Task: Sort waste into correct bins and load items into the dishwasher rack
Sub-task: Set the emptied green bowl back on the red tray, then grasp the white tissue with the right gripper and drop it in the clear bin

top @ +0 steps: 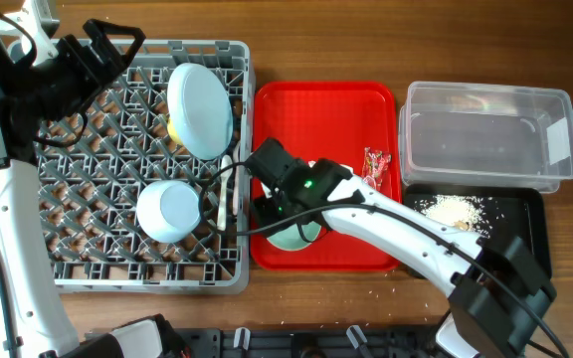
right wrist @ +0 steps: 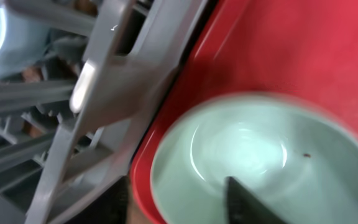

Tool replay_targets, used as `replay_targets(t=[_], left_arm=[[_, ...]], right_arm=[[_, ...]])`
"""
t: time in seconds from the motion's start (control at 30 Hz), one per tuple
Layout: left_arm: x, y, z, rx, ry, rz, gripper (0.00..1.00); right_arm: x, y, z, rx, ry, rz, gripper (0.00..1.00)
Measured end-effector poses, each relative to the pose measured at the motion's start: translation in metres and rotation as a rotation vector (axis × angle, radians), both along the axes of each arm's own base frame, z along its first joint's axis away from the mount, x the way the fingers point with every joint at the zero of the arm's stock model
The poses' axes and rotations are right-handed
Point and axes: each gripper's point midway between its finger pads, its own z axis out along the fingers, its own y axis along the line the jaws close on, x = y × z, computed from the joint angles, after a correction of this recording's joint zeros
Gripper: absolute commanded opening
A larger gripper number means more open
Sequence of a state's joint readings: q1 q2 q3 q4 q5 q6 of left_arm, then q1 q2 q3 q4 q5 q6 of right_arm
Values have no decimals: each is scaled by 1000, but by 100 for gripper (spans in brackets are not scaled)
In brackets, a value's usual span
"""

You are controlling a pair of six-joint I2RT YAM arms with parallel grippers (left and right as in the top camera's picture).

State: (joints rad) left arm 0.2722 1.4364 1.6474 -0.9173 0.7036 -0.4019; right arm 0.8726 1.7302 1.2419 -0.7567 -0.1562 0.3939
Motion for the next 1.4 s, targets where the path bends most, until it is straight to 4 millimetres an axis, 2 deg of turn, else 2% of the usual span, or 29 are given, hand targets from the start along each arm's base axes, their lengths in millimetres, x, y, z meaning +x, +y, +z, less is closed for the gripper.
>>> replay_targets(t=[0.03, 0.07, 0.13, 0.2, 0.27, 0.3, 0.37, 0.5, 0.57, 0.6, 0.63, 0.67, 0.7, 0.73, 0.8, 0.87, 0.9, 0.93, 0.97, 1.0, 1.03, 1.07, 1.13, 1.17, 1.2, 1.23, 1.27, 1.33, 1.4], left_arm=[[0, 0, 0, 0, 1, 0, 100], [0, 0, 0, 0, 0, 0, 100], [0, 0, 0, 0, 0, 0, 100], [0, 0, 0, 0, 0, 0, 100], [0, 0, 0, 0, 0, 0, 100], [0, 0, 0, 0, -1, 0, 100], [0, 0, 0, 0, 0, 0, 100], [0, 0, 0, 0, 0, 0, 100], [0, 0, 0, 0, 0, 0, 100], [0, 0, 0, 0, 0, 0, 100], [0, 0, 0, 0, 0, 0, 100], [0, 0, 0, 0, 0, 0, 100], [0, 0, 0, 0, 0, 0, 100], [0, 0, 0, 0, 0, 0, 100], [0, 0, 0, 0, 0, 0, 100], [0, 0, 0, 0, 0, 0, 100], [0, 0, 0, 0, 0, 0, 100], [0, 0, 0, 0, 0, 0, 100], [0, 0, 0, 0, 0, 0, 100], [0, 0, 0, 0, 0, 0, 100], [0, 0, 0, 0, 0, 0, 100], [0, 0, 0, 0, 0, 0, 100], [0, 0, 0, 0, 0, 0, 100], [0, 0, 0, 0, 0, 0, 100], [0, 0, 0, 0, 0, 0, 100], [0, 0, 0, 0, 0, 0, 100], [0, 0, 0, 0, 0, 0, 100], [0, 0, 0, 0, 0, 0, 100], [0, 0, 0, 0, 0, 0, 100]], right_arm=[[0, -3, 8, -1, 6, 12, 75], [3, -5, 17, 2, 2, 8, 77], [26, -16, 51, 40, -77, -38, 77], [56, -47, 79, 30, -172, -143, 77], [84, -85, 82, -24, -221, -258, 77], [93, -102, 74, -59, -222, -300, 79], [102, -121, 50, -112, -212, -323, 80], [112, -128, -3, -161, -186, -312, 79], [114, -125, -22, -165, -174, -309, 75], [115, -125, -31, -173, -166, -306, 66], [115, -124, -47, -186, -147, -298, 53], [114, -125, -58, -201, -130, -292, 24], [113, -125, -70, -215, -113, -284, 7], [111, -123, -79, -212, -89, -276, 4], [108, -118, -77, -208, -81, -257, 4], [101, -131, -66, -272, -38, -256, 4], [104, -135, -53, -287, -50, -261, 4], [112, -139, -34, -289, -90, -276, 4], [127, -146, -3, -280, -176, -312, 4], [143, -163, 36, -270, -285, -378, 4], [155, -190, 75, -264, -379, -468, 4], [162, -223, 99, -274, -430, -563, 4], [165, -266, 102, -308, -415, -668, 4], [166, -291, 93, -332, -387, -726, 22], [161, -312, 79, -358, -344, -769, 65], [158, -327, 66, -366, -304, -806, 79], [155, -338, 52, -365, -257, -833, 86], [149, -353, 32, -356, -180, -864, 90], [143, -354, 29, -344, -144, -869, 91]])
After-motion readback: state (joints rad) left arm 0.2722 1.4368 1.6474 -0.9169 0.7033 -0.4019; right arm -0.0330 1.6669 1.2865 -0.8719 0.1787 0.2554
